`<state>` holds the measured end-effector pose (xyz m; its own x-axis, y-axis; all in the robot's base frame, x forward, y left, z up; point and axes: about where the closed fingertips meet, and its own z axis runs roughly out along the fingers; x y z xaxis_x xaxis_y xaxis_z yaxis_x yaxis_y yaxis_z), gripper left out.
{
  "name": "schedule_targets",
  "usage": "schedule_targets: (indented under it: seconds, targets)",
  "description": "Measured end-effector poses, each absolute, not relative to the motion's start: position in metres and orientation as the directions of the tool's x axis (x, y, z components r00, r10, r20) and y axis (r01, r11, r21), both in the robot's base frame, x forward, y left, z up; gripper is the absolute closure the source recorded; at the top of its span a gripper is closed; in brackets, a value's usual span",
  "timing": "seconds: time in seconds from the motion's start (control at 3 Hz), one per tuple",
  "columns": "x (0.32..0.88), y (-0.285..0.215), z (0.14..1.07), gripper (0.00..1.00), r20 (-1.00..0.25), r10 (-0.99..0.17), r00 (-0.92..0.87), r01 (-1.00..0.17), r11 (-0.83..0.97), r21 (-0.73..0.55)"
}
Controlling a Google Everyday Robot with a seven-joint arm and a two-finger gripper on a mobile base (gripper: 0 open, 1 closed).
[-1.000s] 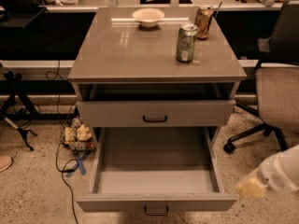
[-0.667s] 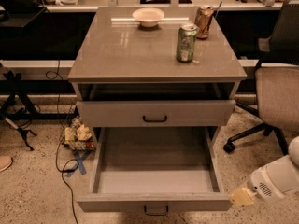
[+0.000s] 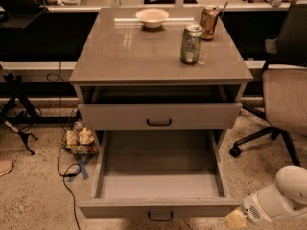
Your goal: Close middle drawer
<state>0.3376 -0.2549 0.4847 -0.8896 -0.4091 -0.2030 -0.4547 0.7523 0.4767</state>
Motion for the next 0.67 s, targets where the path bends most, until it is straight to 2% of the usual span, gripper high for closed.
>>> schedule_targets:
  seconds: [0.67]
  targets:
    - [0.36, -0.227, 0.419, 1.0, -0.206, -0.349, -0.914, -0.405, 0.768, 0.496]
